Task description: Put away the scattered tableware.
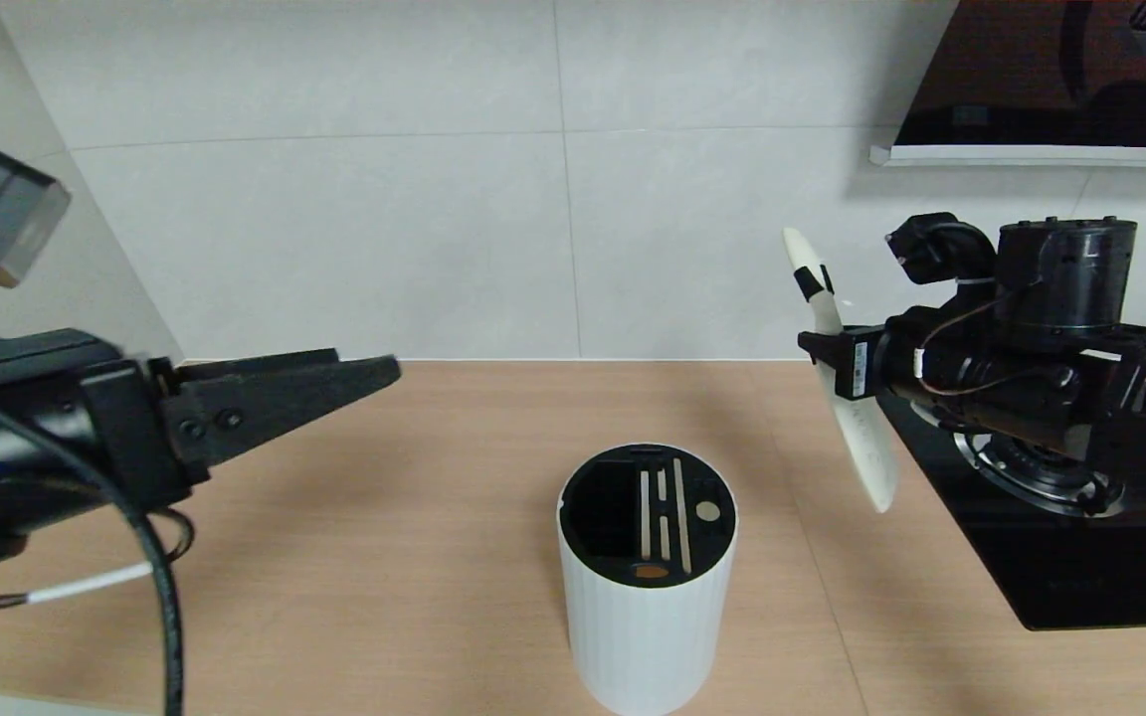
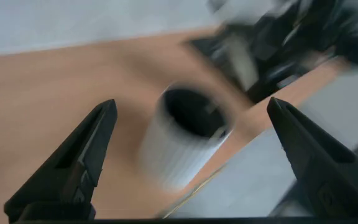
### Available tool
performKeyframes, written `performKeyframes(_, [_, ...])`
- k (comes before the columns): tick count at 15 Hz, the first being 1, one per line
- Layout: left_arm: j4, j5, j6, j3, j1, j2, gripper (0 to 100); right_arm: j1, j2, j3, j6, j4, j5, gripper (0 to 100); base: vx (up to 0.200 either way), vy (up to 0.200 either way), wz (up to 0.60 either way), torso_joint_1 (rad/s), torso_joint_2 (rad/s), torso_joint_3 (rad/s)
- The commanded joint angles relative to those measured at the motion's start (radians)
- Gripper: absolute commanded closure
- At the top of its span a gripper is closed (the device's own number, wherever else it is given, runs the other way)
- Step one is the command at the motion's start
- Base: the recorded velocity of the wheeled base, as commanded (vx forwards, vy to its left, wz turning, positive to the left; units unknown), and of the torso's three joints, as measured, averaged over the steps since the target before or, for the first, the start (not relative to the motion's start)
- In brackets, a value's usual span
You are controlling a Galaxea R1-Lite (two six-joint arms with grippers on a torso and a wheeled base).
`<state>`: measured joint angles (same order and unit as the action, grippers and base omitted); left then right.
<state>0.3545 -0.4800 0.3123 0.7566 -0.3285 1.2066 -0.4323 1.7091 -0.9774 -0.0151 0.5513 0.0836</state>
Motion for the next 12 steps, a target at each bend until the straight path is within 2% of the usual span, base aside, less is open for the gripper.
performKeyframes(1, [0.087,0.003,0.057,0.027,-0.049,0.149,0,-0.039,-0.056,0.013,-0.008,-0.016,0.002,100,0.000,0.000,0.00,0.000,0.00,0.000])
performKeyframes(2, [0.138,0.004,0.103,0.024,-0.066,0.172,0,-0.066,-0.072,0.017,-0.016,-0.027,0.007,100,0.000,0.000,0.00,0.000,0.00,0.000])
performKeyframes(4, [0.175,0.003,0.186,0.027,-0.081,0.186,0,-0.109,-0.089,0.022,-0.029,-0.048,0.011,100,0.000,0.000,0.00,0.000,0.00,0.000])
performKeyframes(8, [0.245,0.003,0.263,0.021,-0.122,0.217,0,-0.161,-0.095,0.034,-0.040,-0.057,0.016,100,0.000,0.000,0.00,0.000,0.00,0.000])
performKeyframes(10, [0.282,0.003,0.321,0.017,-0.176,0.241,0,-0.207,-0.095,0.036,-0.072,-0.057,0.016,100,0.000,0.000,0.00,0.000,0.00,0.000])
performKeyframes(12, [0.340,0.004,0.355,0.006,-0.201,0.277,0,-0.238,-0.094,0.040,-0.074,-0.057,0.016,100,0.000,0.000,0.00,0.000,0.00,0.000])
